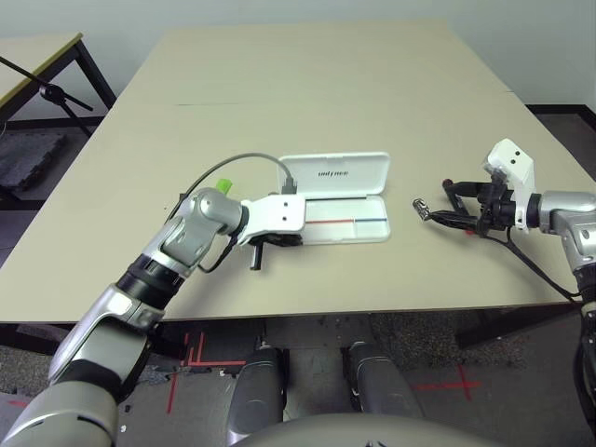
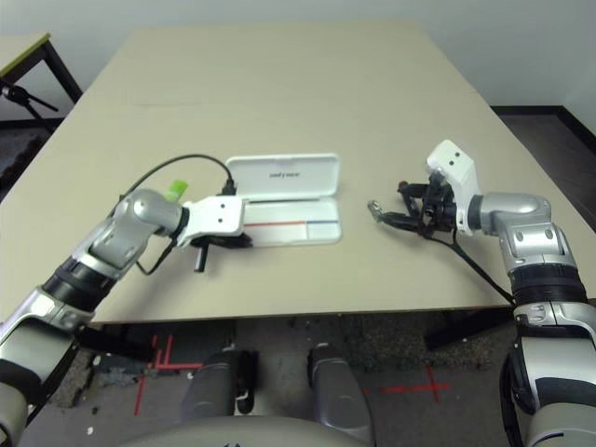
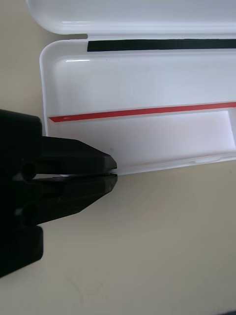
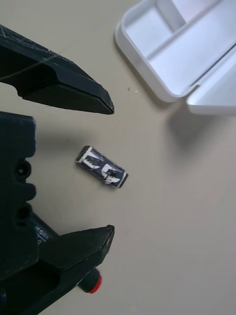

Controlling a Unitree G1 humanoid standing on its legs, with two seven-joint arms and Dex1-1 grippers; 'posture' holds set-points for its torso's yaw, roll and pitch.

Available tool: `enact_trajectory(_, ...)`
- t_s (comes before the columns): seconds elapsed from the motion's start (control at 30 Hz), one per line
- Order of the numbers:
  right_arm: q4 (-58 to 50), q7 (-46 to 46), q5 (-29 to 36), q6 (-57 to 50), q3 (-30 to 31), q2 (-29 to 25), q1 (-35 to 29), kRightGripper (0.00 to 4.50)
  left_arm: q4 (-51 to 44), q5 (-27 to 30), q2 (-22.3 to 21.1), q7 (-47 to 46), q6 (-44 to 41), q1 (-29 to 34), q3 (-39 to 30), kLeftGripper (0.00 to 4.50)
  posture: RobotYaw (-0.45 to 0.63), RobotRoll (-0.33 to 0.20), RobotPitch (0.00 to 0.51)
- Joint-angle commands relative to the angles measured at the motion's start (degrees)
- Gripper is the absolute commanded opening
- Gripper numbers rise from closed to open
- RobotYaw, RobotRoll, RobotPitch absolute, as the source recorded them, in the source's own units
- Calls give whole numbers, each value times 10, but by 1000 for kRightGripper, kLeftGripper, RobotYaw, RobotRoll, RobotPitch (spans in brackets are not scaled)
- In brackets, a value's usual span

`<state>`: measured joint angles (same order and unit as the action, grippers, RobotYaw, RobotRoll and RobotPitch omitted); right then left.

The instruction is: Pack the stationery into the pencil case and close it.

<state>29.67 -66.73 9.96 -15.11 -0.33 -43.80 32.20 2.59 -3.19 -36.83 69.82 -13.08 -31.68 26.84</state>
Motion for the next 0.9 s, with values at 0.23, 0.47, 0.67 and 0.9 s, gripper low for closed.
enact_trajectory(0.23,27,-5,-13,15,14,6,19,4500,-23,2,-1,-5,-16,23,-15,19,-12,0,81)
enact_trajectory(0.47,35,-6,-17,23,17,8,24,4500,-34,1,-1,-11,-29,38,-15,19,-7,0,79)
enact_trajectory(0.67,43,-4,-18,30,20,11,28,4500,-33,0,-1,-17,-30,42,-18,19,-7,0,76)
enact_trajectory(0.9,43,-2,-17,37,21,17,25,4500,-35,-1,-8,-14,-26,40,-20,1068,-6,0,76)
